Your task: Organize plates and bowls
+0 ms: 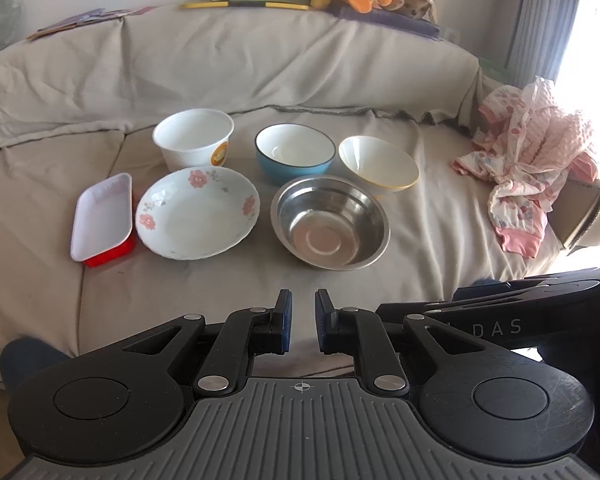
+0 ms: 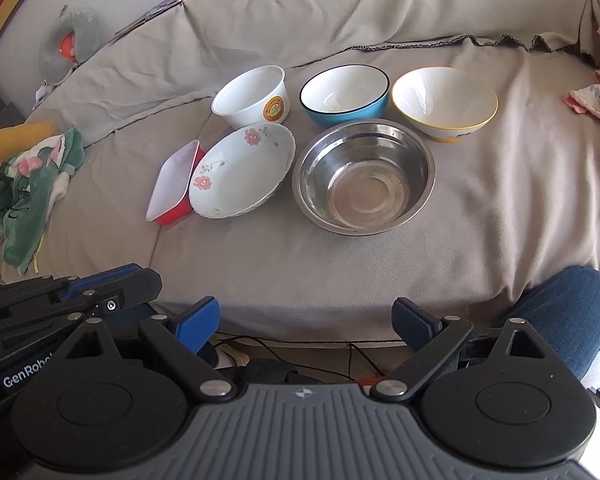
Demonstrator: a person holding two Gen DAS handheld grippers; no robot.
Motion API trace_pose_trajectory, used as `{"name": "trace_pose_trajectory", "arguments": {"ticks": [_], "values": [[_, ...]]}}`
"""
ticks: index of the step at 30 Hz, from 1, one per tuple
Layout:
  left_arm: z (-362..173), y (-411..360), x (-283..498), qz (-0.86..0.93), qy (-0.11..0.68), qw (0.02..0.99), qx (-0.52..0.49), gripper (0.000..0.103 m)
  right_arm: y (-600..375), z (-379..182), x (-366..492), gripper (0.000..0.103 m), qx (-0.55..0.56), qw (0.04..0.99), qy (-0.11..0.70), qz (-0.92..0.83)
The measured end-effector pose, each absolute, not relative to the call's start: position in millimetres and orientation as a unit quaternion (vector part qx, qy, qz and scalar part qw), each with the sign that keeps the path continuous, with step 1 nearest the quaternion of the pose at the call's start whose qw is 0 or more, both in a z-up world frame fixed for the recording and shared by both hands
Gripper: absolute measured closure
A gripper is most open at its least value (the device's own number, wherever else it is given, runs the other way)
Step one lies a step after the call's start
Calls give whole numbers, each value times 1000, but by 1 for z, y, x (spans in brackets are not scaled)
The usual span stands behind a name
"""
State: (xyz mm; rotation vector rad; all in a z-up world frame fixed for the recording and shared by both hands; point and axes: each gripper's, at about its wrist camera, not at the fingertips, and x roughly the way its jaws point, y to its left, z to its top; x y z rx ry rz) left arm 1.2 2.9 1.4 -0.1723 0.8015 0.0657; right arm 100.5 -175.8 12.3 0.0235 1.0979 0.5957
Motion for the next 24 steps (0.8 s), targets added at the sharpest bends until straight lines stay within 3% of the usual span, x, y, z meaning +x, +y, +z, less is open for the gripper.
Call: {"name": "trace_pose_trajectory", "arguments": {"ticks": [24], "values": [[1,3,1,32,389,917,-84,88,-175,12,102,9,11,811,515,279]]}}
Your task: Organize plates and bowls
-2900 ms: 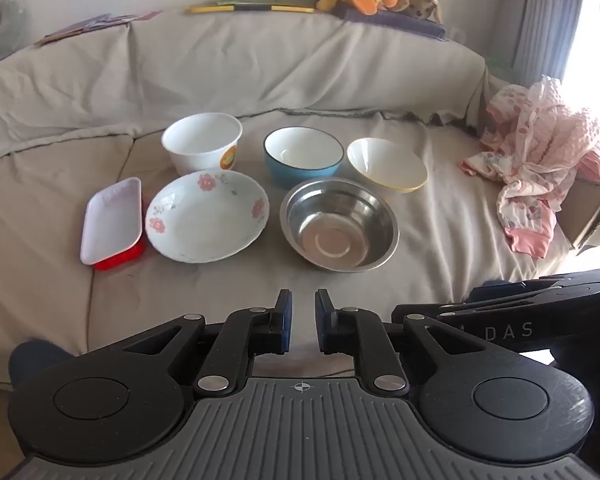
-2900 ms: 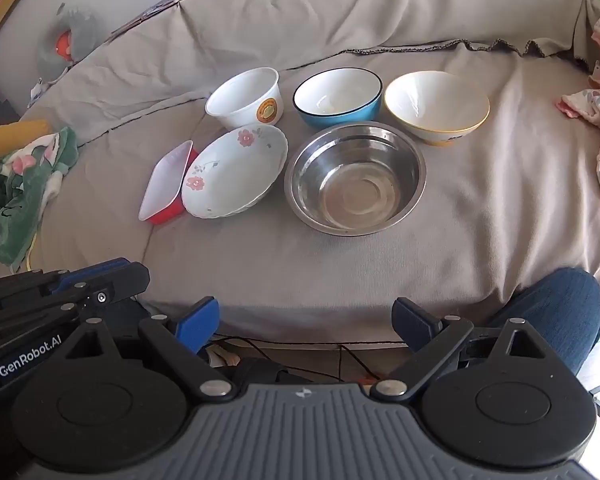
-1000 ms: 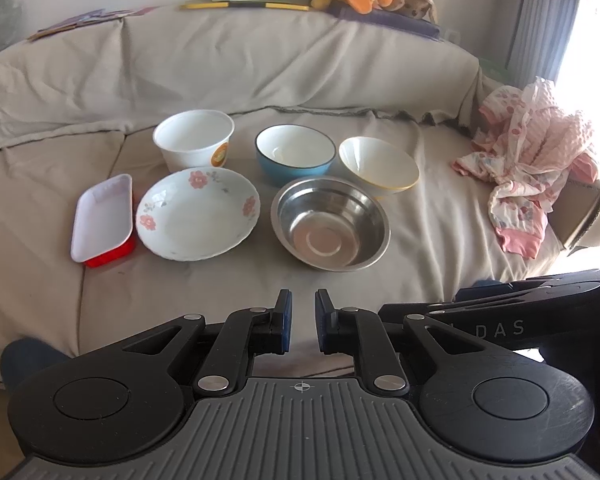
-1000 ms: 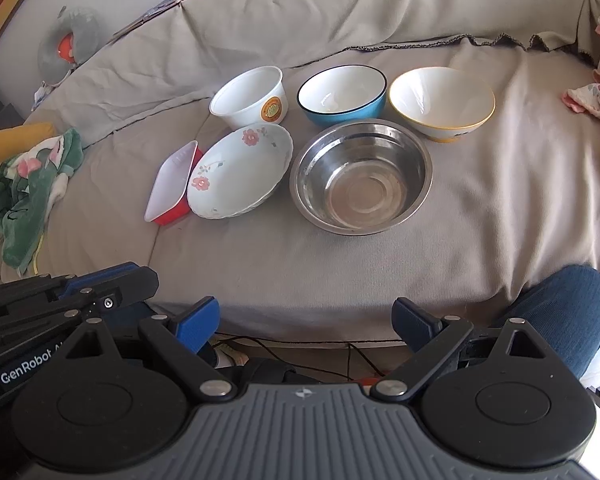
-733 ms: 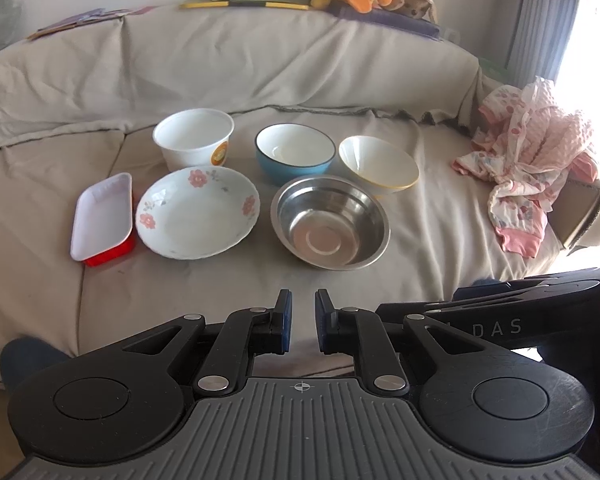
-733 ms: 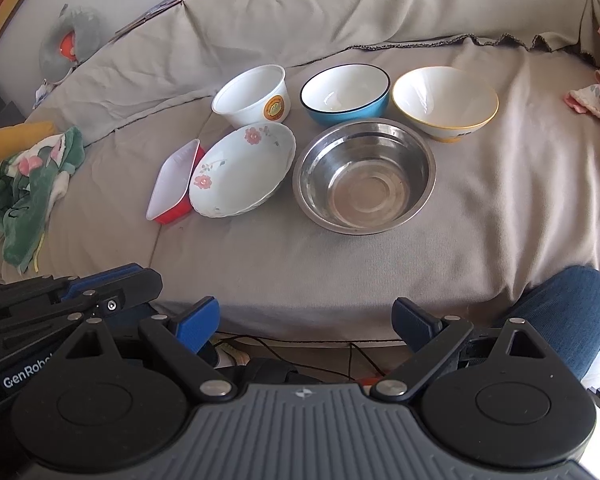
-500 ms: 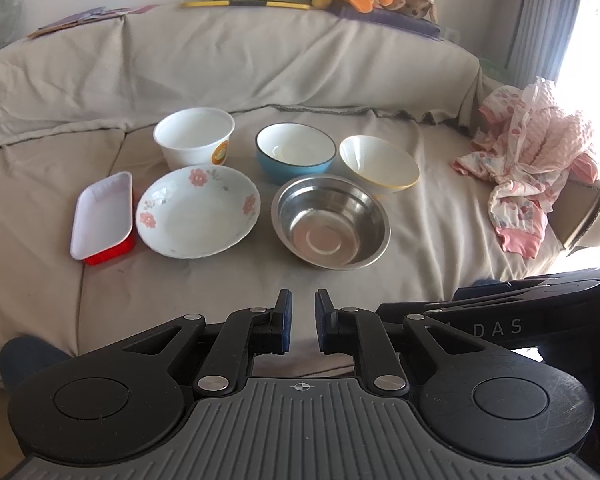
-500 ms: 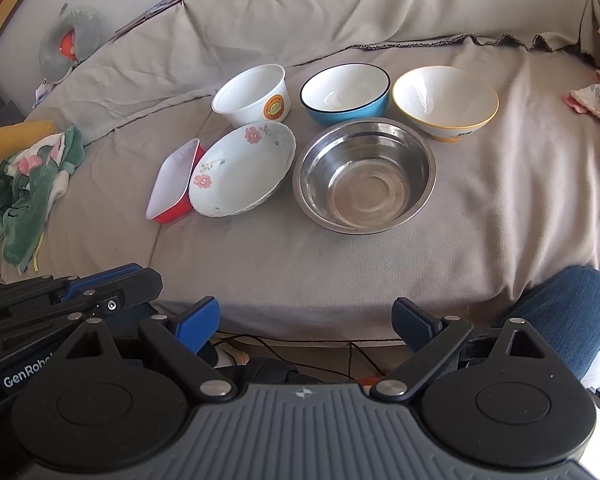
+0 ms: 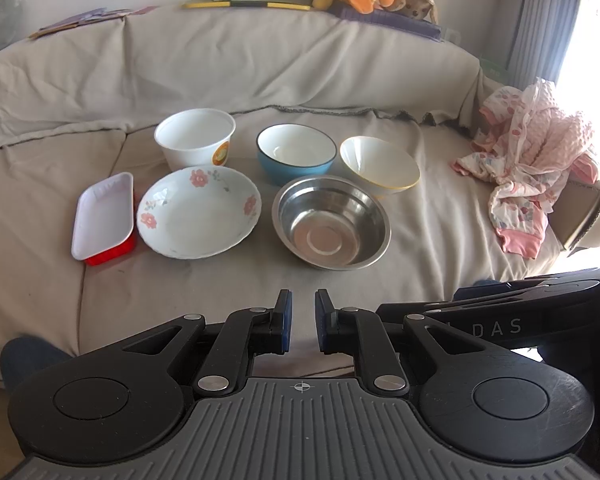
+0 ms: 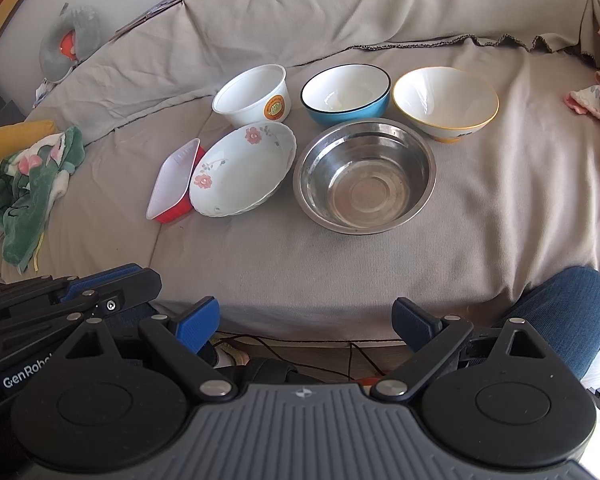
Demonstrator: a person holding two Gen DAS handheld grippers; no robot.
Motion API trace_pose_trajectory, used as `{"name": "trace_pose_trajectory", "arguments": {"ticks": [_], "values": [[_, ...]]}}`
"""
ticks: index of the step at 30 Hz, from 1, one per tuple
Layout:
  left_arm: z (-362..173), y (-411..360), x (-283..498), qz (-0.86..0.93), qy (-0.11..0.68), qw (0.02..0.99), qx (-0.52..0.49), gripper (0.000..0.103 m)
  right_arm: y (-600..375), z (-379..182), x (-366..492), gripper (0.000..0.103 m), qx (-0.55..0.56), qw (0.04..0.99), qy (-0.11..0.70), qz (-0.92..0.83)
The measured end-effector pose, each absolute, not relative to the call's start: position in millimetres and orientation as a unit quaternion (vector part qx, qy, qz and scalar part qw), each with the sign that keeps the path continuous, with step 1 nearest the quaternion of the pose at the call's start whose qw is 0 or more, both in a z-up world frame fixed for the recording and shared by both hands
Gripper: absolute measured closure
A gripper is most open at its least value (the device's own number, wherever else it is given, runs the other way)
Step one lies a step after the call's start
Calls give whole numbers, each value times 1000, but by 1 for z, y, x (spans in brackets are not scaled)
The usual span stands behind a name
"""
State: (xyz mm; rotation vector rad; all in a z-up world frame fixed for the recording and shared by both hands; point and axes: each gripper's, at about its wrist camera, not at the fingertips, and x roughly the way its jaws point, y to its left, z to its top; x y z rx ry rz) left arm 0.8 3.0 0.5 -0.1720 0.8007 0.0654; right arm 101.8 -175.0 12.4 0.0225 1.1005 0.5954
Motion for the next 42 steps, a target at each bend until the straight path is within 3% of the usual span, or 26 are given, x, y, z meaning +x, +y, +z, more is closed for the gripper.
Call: {"name": "trace_pose_trajectory", "arguments": {"ticks": [18,32,42], "values": [[2,6,5,31,377,922,-77,88,-175,13,107,9,13,815,507,280],[-31,47,105,34,366,922,-124,88,-155,-11,198,9,11,861,460,219],[-54,71,130,-25,342,917,-201,88,-148,-25,206,9,-13,876,432,215]]}}
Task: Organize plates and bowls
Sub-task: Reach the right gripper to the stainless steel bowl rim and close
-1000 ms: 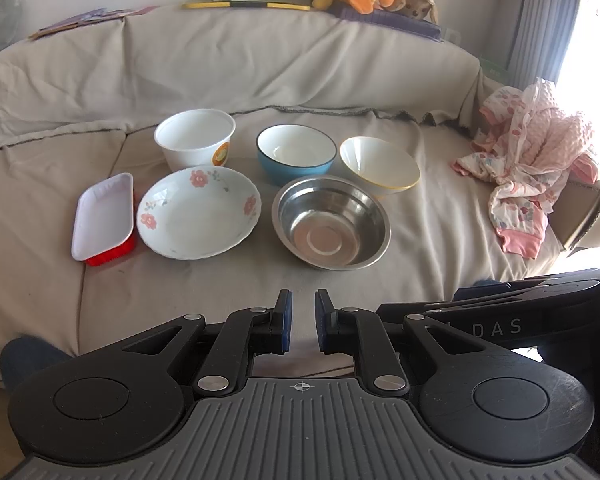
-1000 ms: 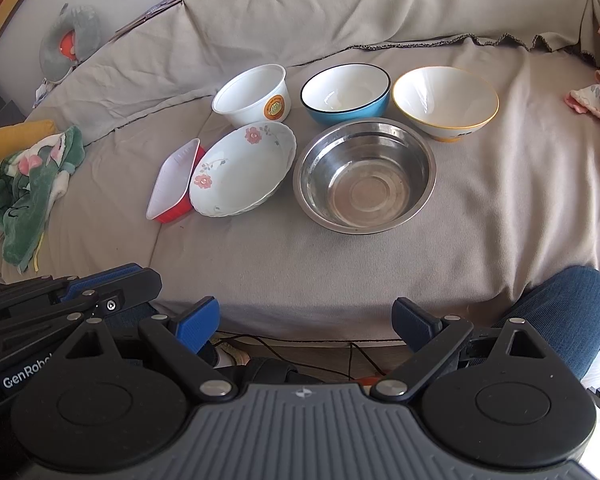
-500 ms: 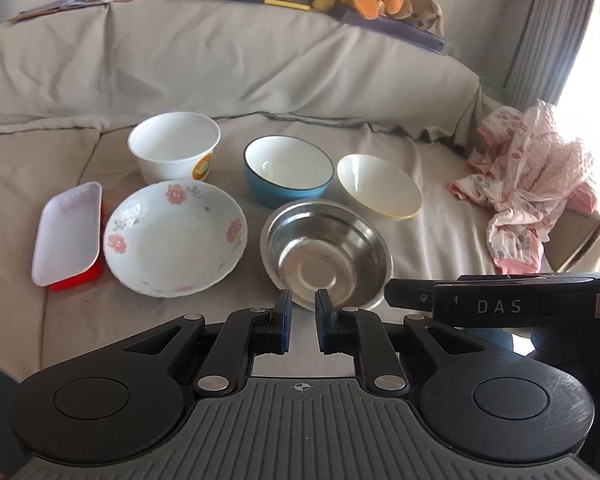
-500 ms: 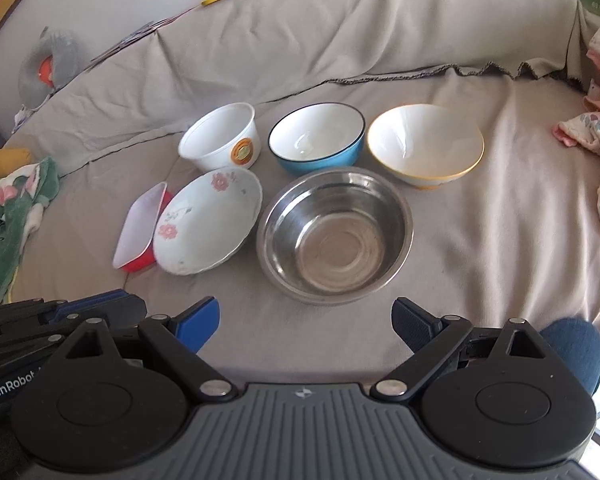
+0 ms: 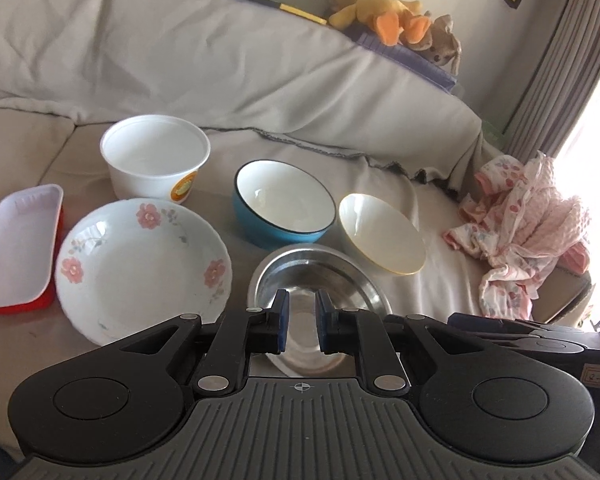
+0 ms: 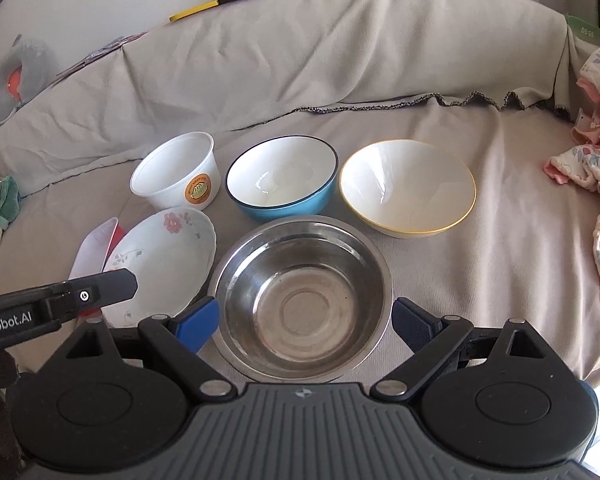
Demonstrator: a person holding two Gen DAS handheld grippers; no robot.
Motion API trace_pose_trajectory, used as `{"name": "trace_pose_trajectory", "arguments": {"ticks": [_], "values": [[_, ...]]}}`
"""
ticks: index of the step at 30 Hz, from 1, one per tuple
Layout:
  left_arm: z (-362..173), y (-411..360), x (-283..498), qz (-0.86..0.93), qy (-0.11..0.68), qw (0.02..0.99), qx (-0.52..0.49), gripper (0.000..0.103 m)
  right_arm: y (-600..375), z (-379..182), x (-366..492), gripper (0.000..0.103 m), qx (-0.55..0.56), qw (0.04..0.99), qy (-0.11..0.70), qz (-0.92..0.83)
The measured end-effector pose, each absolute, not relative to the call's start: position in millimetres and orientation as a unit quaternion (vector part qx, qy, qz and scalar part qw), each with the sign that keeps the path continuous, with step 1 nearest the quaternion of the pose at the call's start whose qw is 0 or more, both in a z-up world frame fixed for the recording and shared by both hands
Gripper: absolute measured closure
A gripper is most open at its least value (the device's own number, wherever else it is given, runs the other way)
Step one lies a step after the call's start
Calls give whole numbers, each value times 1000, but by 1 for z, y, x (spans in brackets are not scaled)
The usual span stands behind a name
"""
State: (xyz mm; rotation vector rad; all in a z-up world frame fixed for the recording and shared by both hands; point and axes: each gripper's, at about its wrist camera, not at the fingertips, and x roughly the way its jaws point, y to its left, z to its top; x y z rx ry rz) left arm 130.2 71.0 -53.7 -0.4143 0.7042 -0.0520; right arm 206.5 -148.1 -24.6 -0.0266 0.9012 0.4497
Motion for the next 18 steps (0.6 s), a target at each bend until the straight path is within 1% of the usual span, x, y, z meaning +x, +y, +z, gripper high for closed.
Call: {"name": "trace_pose_trajectory", "arguments": {"ticks": [4,9,13,15,18], "values": [[-68,72,135,-26,362,911,-193,88,-148,-28,208,9,-27,885,411,216],[-84,77,140,-33,380,903,-196,87,-154,-43,219,9,-18,883,417,215],[-91,85,143,-32,387,894,-222,88,-187,-54,234,9,27,891,412,191],[-94,90,146,-32,389,891,-233,88,-209,-64,245,9,51,887,427,166],[-102,98,156,-45,402,872,-275,88,-236,-80,260,9,79,879,449,137]]}}
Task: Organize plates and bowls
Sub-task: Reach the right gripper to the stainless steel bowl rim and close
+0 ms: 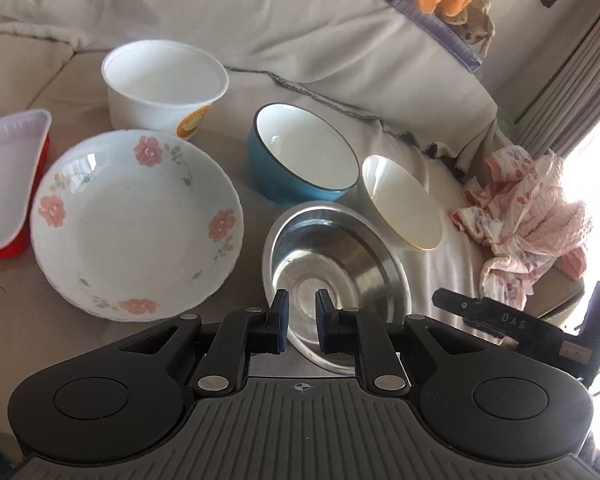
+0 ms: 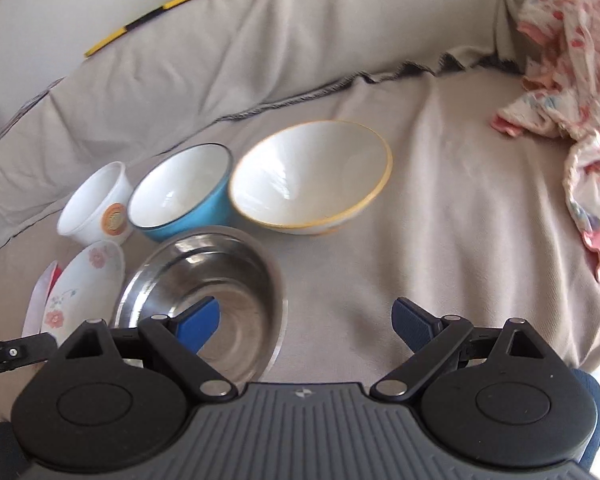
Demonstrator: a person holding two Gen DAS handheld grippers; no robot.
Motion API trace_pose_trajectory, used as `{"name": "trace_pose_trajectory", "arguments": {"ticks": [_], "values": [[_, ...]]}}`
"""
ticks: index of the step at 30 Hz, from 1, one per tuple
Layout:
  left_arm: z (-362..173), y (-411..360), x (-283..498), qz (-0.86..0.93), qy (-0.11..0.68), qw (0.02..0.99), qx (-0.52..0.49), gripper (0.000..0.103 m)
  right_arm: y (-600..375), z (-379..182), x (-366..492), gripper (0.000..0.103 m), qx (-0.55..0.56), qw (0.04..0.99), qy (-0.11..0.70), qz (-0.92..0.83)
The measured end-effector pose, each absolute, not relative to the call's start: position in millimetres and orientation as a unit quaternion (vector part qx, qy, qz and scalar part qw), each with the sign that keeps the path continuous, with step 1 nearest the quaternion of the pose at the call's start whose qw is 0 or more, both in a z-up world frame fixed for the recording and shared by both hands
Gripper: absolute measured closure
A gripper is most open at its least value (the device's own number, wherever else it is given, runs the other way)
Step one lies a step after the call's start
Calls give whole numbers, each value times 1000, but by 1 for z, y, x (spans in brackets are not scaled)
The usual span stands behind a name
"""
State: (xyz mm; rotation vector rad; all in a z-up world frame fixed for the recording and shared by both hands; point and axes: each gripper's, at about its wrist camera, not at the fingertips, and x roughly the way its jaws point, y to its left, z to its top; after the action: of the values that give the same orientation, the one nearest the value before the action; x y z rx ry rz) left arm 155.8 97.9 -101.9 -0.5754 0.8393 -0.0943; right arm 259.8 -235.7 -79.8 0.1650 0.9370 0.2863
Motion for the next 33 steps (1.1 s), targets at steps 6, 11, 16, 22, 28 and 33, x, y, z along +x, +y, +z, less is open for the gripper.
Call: {"name": "trace_pose_trajectory", "arguments": {"ticks": [6,11,16,22,28,33], "values": [[-111,88,170,-40,407,872,-270,88,-239,-107,281,9,120,849,473,201],[-119,84,172,-13,423,876,-232,88,-217,-133,302,9,126,819,507,238],[-129,95,178,-26,424,865,-267,88,-208,-145,308,9,113,816,517,233],[-138,95,198,-14,418,869,-264,87,-214,-149,316,1,128,801,526,257],[-148,83,219,-20,432,866,-250,75,-222,-145,329,4,156,786,538,261],[-156,75,223,-40,437,863,-251,75,-204,-139,326,49,104,823,495,258]]}}
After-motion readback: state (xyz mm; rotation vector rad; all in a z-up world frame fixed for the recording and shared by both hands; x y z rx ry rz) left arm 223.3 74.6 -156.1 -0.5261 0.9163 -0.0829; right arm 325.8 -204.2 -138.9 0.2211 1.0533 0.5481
